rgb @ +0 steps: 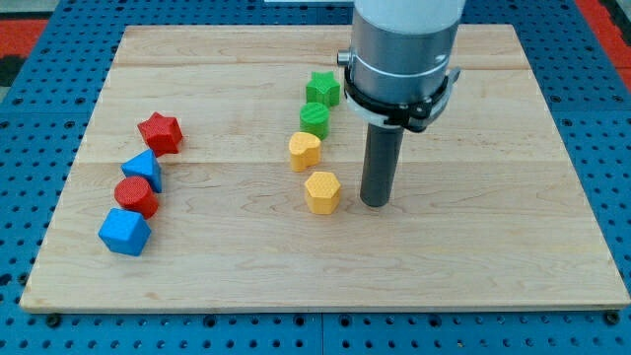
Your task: Move the hexagon closer to the heart
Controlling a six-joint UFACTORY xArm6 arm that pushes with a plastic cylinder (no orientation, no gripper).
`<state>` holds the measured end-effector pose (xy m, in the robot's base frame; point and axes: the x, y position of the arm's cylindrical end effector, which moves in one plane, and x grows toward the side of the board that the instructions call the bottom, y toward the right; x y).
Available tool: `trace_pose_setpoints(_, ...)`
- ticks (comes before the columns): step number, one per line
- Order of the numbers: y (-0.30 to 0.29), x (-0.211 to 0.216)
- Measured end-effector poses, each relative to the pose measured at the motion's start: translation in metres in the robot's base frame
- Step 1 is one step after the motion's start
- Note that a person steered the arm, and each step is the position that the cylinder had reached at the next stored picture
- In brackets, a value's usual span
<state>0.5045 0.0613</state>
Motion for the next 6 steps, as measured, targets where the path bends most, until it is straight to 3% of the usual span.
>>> trace_pose_setpoints(6,-0.071,0.008)
